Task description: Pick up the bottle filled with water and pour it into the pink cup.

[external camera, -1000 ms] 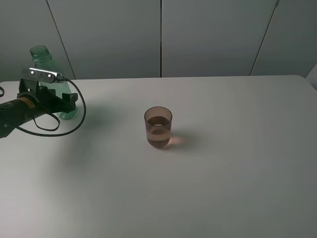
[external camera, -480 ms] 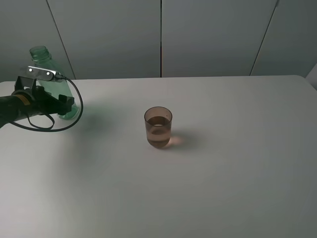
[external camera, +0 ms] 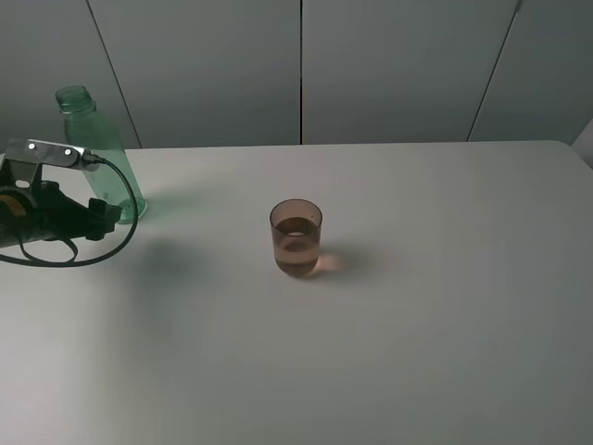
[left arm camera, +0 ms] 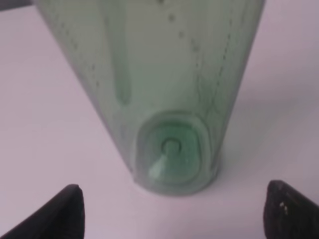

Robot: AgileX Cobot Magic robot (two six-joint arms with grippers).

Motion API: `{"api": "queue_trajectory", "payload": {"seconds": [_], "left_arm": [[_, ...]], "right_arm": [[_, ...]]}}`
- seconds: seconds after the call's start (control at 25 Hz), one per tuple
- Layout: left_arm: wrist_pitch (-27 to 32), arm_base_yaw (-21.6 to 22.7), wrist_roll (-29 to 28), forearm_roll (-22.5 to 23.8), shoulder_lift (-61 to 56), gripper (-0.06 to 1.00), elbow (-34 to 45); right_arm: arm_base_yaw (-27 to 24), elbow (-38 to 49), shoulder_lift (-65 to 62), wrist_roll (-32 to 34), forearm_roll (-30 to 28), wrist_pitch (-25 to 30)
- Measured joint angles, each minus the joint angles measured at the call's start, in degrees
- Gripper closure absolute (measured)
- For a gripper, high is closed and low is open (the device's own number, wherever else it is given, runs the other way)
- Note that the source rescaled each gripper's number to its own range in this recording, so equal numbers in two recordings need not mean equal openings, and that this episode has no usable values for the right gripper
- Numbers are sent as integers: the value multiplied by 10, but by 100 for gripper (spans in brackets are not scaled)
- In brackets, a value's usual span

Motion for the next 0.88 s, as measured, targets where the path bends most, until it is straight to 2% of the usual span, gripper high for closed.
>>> {"api": "queue_trajectory", "payload": {"seconds": [0.08, 0.32, 0.48, 0.6, 0.72, 0.88], "left_arm": [[47, 0, -3, -2, -40, 27, 16], [248, 0, -24, -6, -226, 27, 20], [385, 0, -18, -32, -365, 27, -24], [523, 0, -7, -60, -445, 27, -65], [686, 0, 40, -109, -514, 27, -99], [839, 0, 127, -164, -613, 27, -106]], "right_arm": [[0, 0, 0, 0, 0, 0], [0, 0, 0, 0, 0, 0], [0, 0, 0, 0, 0, 0], [0, 0, 0, 0, 0, 0], [0, 0, 0, 0, 0, 0], [0, 0, 0, 0, 0, 0]]}}
